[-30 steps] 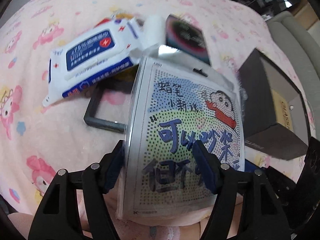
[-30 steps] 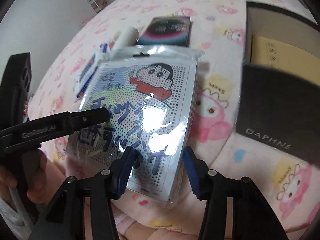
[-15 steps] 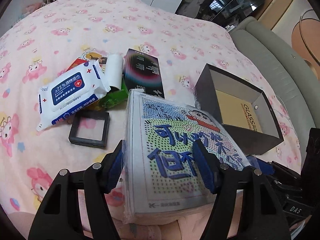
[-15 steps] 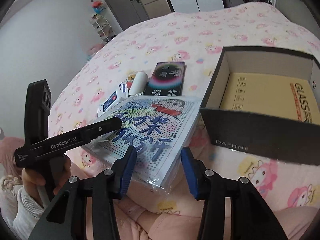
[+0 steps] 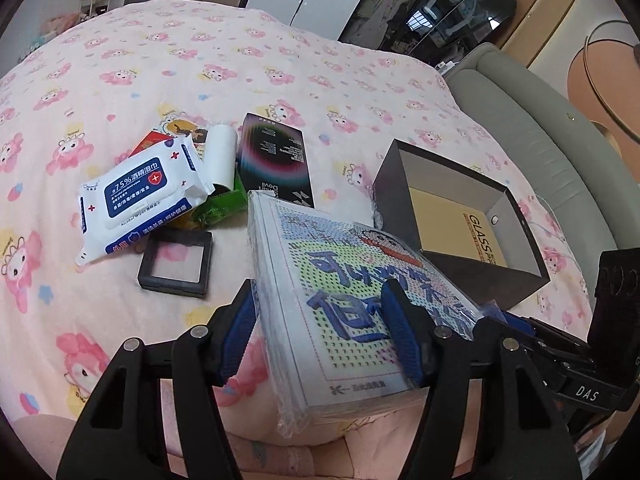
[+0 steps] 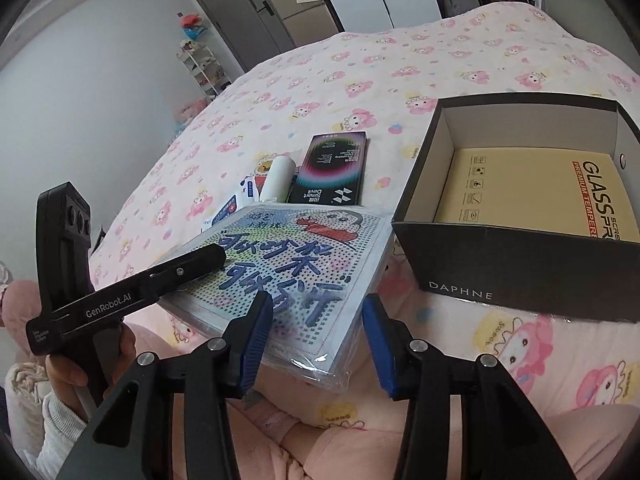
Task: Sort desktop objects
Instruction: 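Lift the bagged kit with the left gripper and pull it free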
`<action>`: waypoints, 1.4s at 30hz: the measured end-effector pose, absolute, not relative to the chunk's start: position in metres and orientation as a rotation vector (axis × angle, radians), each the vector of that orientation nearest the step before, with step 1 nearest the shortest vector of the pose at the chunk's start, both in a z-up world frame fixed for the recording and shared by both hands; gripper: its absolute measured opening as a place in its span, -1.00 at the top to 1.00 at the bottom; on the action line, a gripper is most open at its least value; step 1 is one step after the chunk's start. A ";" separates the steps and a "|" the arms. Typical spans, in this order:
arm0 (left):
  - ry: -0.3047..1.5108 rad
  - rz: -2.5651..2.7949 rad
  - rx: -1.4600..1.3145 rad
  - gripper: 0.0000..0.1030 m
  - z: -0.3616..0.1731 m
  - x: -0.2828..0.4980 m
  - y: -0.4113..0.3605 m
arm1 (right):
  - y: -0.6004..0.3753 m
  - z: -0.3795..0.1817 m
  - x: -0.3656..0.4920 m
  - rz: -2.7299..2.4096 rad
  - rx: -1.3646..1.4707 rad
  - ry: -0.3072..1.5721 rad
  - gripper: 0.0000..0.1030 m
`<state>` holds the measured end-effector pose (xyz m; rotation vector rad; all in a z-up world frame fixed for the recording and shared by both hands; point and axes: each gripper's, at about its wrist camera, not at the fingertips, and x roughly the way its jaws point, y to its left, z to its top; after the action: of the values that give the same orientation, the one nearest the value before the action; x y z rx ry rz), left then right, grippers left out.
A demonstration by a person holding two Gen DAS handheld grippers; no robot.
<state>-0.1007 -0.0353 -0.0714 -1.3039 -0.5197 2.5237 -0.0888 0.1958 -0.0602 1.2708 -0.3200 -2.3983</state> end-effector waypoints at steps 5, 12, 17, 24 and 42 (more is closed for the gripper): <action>-0.546 2.515 -1.309 -0.22 -0.073 -0.096 -0.037 | 0.185 -0.051 -0.084 -2.463 1.215 -0.192 0.18; -0.552 2.446 -1.610 -0.19 -0.127 -0.105 -0.035 | 0.180 -0.107 -0.096 -2.402 1.389 -0.206 0.18; -0.510 2.385 -1.847 -0.21 -0.159 -0.119 -0.026 | 0.185 -0.147 -0.103 -2.302 1.497 -0.280 0.18; -0.542 2.316 -2.023 -0.41 -0.189 -0.135 -0.017 | 0.181 -0.196 -0.113 -2.257 1.651 -0.224 0.15; -0.479 2.311 -2.019 -0.46 -0.188 -0.112 -0.004 | 0.188 -0.183 -0.096 -2.274 1.599 -0.198 0.07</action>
<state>-0.1124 -0.0041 -0.1883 -2.0186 -0.4785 2.3115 -0.0961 0.1883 -0.1833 1.5994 -0.1979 -2.2740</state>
